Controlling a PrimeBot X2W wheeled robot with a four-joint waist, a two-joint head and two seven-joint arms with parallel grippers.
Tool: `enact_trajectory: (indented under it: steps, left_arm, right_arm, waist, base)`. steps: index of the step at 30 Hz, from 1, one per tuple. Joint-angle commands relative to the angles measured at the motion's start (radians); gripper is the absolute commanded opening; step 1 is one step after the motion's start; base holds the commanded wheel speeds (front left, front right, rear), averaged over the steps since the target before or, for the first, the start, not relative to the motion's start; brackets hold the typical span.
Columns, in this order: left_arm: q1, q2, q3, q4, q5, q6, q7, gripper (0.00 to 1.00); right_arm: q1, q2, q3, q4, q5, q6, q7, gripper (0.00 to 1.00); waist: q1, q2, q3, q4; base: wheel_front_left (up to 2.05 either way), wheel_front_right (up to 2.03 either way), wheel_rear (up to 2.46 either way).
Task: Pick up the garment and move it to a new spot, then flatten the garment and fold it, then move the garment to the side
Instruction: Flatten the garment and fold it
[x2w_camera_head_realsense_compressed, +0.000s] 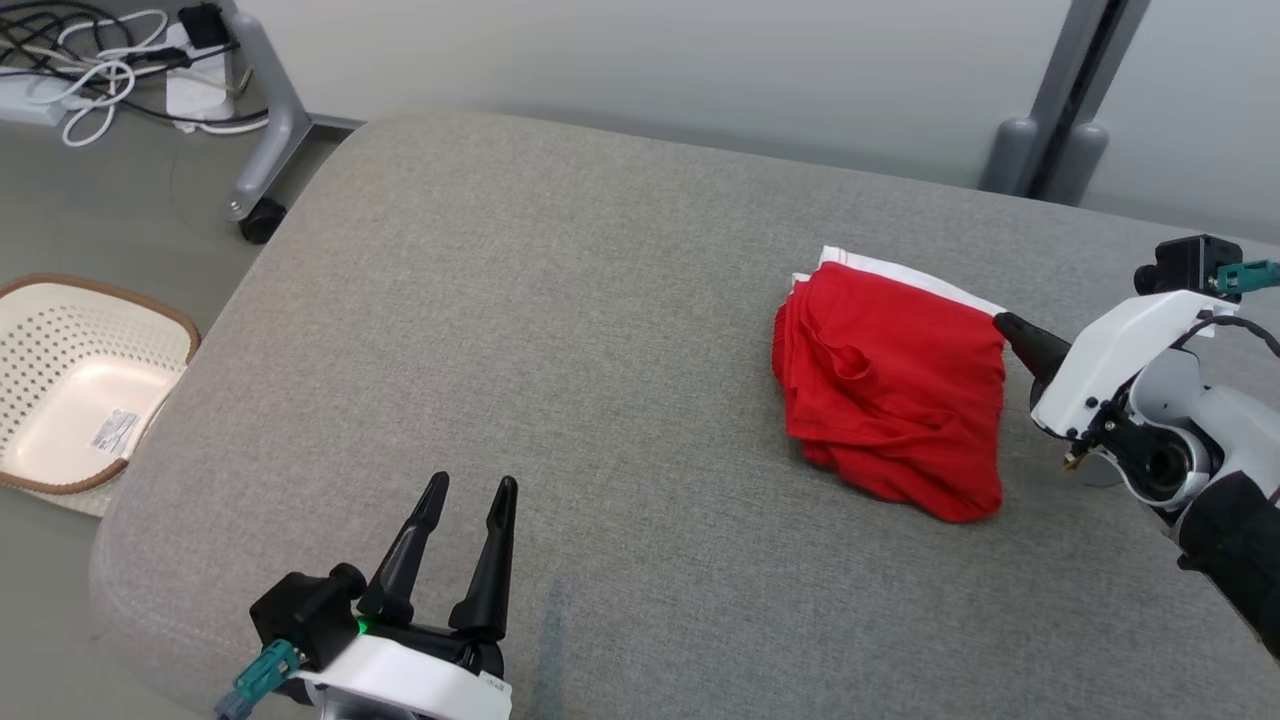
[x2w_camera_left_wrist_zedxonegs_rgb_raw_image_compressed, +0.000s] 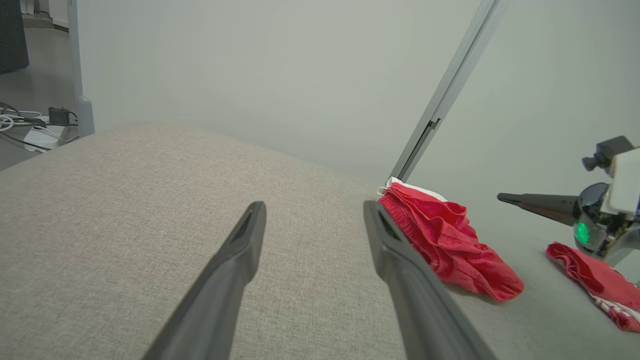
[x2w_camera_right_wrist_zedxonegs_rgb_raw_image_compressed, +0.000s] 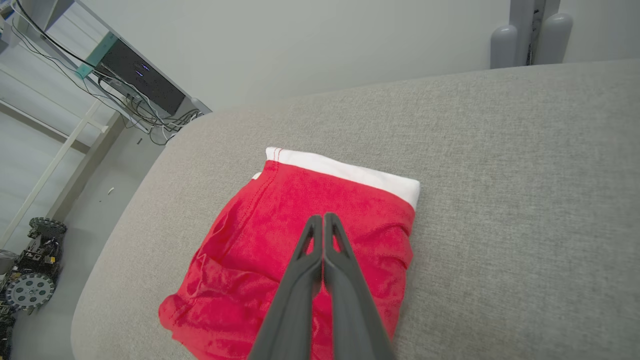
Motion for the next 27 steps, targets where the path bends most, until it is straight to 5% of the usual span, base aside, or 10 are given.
enact_trajectory:
  steps: [1, 17, 27]
  left_arm:
    - [-0.026, 0.003, 0.000, -0.001, -0.006, -0.001, 0.001, 1.00]
    - [-0.023, 0.003, -0.035, -0.011, -0.057, 0.021, 0.001, 1.00]
    - [-0.008, 0.003, -0.035, -0.014, -0.060, 0.029, 0.001, 1.00]
  right_arm:
    - [-0.013, 0.000, 0.000, 0.012, 0.011, 0.000, 0.025, 0.00]
    - [-0.041, 0.062, -0.052, 0.210, 0.227, 0.001, 0.534, 0.00]
    - [0.016, 0.092, -0.074, 0.073, 0.265, 0.001, 0.615, 0.00]
  waist:
    - [0.0000, 0.0000, 0.025, 0.027]
    - [0.0000, 0.0000, 0.061, 0.110]
    - [0.0000, 0.0000, 0.026, 0.078]
  base:
    - [0.00, 0.00, 0.00]
    - [0.00, 0.00, 0.00]
    - [0.00, 0.00, 0.00]
